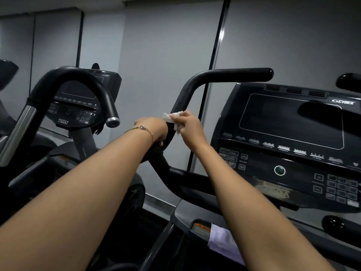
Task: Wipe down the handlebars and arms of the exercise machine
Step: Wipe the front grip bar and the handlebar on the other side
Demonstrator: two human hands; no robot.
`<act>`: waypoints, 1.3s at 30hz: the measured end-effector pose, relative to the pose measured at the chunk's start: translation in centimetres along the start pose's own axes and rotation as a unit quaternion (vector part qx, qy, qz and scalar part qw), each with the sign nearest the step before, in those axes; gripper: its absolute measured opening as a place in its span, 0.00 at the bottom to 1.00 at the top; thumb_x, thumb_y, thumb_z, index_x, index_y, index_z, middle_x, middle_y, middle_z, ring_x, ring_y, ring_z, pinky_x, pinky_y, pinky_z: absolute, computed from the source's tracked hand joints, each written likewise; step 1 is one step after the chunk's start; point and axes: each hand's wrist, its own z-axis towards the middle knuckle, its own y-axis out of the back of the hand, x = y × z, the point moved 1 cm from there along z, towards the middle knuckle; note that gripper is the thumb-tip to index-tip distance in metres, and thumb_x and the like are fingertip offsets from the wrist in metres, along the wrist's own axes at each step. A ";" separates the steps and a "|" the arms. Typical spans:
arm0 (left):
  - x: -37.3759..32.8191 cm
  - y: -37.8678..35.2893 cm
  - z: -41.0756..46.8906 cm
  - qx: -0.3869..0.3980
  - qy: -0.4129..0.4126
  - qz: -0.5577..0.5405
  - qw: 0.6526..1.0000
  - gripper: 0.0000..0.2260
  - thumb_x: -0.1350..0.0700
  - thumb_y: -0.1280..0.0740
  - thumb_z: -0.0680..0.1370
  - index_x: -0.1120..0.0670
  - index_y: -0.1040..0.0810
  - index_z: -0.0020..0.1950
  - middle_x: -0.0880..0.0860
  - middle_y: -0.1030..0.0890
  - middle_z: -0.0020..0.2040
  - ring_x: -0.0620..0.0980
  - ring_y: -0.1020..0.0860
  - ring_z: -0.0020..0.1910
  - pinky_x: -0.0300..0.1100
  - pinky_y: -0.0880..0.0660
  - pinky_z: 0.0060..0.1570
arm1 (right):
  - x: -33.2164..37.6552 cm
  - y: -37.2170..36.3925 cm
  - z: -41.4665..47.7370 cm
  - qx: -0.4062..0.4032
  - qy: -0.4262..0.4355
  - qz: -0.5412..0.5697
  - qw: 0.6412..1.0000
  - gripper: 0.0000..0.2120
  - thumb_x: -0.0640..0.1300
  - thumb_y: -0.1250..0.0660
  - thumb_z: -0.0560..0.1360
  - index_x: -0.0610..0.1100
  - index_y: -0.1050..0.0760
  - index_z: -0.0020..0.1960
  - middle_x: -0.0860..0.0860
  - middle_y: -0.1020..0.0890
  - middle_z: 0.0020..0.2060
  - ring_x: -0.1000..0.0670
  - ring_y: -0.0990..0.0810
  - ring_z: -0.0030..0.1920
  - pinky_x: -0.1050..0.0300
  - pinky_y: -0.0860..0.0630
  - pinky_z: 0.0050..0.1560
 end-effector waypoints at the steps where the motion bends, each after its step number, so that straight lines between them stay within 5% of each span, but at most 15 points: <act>1: -0.1 0.1 -0.3 -0.006 -0.009 0.000 1.000 0.13 0.51 0.33 0.76 0.56 0.33 0.43 0.51 0.29 0.35 0.54 0.26 0.49 0.46 0.30 0.56 | -0.2 0.3 -0.1 -0.055 0.009 0.019 0.998 0.10 0.36 0.39 0.78 0.39 0.20 0.54 0.56 0.24 0.42 0.57 0.25 0.43 0.69 0.27 0.45; 4: -0.4 0.6 -1.4 -0.006 -0.030 -0.020 0.999 0.09 0.54 0.33 0.77 0.57 0.29 0.52 0.53 0.26 0.39 0.56 0.23 0.53 0.47 0.28 0.56 | -0.4 1.2 -0.5 -0.236 -0.103 0.211 0.943 0.13 0.33 0.41 0.78 0.38 0.23 0.60 0.50 0.19 0.43 0.55 0.24 0.41 0.61 0.23 0.47; 7: -0.1 1.1 -0.9 -0.007 -0.029 -0.094 0.995 0.16 0.58 0.32 0.76 0.64 0.28 0.60 0.56 0.23 0.46 0.56 0.22 0.46 0.46 0.24 0.53 | -1.1 0.4 -1.4 -0.221 -0.229 0.326 0.890 0.11 0.32 0.40 0.77 0.38 0.22 0.56 0.49 0.19 0.42 0.55 0.24 0.35 0.62 0.22 0.42; 10: -0.2 1.1 0.9 -0.133 -0.048 -0.189 0.972 0.17 0.58 0.30 0.74 0.61 0.26 0.61 0.58 0.21 0.47 0.58 0.21 0.47 0.47 0.23 0.50 | -1.4 -1.1 -1.3 -0.186 -0.263 0.411 0.853 0.10 0.30 0.40 0.77 0.37 0.20 0.48 0.46 0.19 0.47 0.55 0.27 0.31 0.64 0.23 0.37; 14: -1.2 1.4 1.8 -0.162 -0.100 -0.160 0.969 0.12 0.60 0.37 0.77 0.58 0.25 0.60 0.56 0.24 0.42 0.56 0.25 0.39 0.44 0.27 0.41 | -0.8 -2.9 1.5 -0.206 -0.257 0.450 0.830 0.10 0.30 0.40 0.77 0.35 0.21 0.44 0.50 0.24 0.34 0.56 0.31 0.28 0.68 0.30 0.29; 18: -1.0 3.0 2.4 -0.046 -0.103 -0.126 0.986 0.15 0.62 0.35 0.77 0.61 0.28 0.63 0.57 0.22 0.44 0.57 0.20 0.40 0.46 0.22 0.42 | 0.9 -1.1 5.6 -0.242 -0.191 0.377 0.873 0.10 0.38 0.38 0.78 0.42 0.19 0.43 0.53 0.30 0.27 0.56 0.35 0.27 0.65 0.34 0.32; 21: -1.1 3.3 2.9 -0.036 -0.121 -0.118 0.985 0.14 0.62 0.35 0.78 0.63 0.27 0.62 0.60 0.21 0.45 0.60 0.19 0.45 0.48 0.22 0.45 | 1.4 0.2 8.0 -0.253 -0.129 0.353 0.891 0.11 0.36 0.40 0.78 0.42 0.19 0.49 0.55 0.24 0.33 0.58 0.32 0.30 0.65 0.31 0.40; 26: -1.3 3.7 3.0 -0.040 -0.137 -0.114 0.983 0.05 0.67 0.37 0.76 0.64 0.24 0.51 0.57 0.23 0.36 0.50 0.24 0.30 0.36 0.29 0.28 | -2.0 -1.8 6.1 -0.222 -0.156 0.274 0.922 0.13 0.37 0.39 0.78 0.43 0.22 0.37 0.51 0.24 0.31 0.52 0.25 0.35 0.53 0.24 0.45; 29: -1.3 3.8 3.1 -0.038 -0.145 -0.116 0.982 0.09 0.68 0.37 0.76 0.62 0.25 0.56 0.55 0.22 0.43 0.45 0.26 0.26 0.32 0.29 0.23 | -1.0 -1.1 7.2 -0.241 -0.155 0.291 0.913 0.14 0.38 0.39 0.78 0.42 0.25 0.34 0.51 0.29 0.28 0.53 0.30 0.31 0.57 0.29 0.38; 33: -0.8 3.9 2.7 -0.035 -0.148 -0.022 0.988 0.09 0.65 0.35 0.76 0.64 0.23 0.55 0.56 0.20 0.42 0.51 0.26 0.38 0.35 0.31 0.30 | 0.3 -0.1 7.9 -0.245 -0.143 0.226 0.932 0.20 0.32 0.41 0.76 0.46 0.32 0.27 0.52 0.31 0.26 0.54 0.34 0.29 0.59 0.33 0.35; 37: -0.8 3.6 2.5 -0.042 -0.157 -0.032 0.986 0.08 0.65 0.37 0.76 0.62 0.23 0.55 0.54 0.21 0.39 0.51 0.24 0.37 0.38 0.27 0.36 | -0.7 -0.6 4.4 -0.180 -0.141 0.093 0.969 0.18 0.30 0.42 0.72 0.44 0.30 0.27 0.51 0.27 0.26 0.51 0.28 0.29 0.55 0.25 0.37; 39: -0.8 3.4 2.4 -0.031 -0.141 -0.076 0.987 0.09 0.66 0.39 0.77 0.63 0.24 0.56 0.57 0.20 0.40 0.51 0.22 0.35 0.41 0.24 0.37 | -1.1 -0.5 3.0 -0.137 -0.134 0.041 0.981 0.16 0.31 0.41 0.71 0.42 0.28 0.26 0.47 0.25 0.25 0.44 0.23 0.31 0.44 0.20 0.42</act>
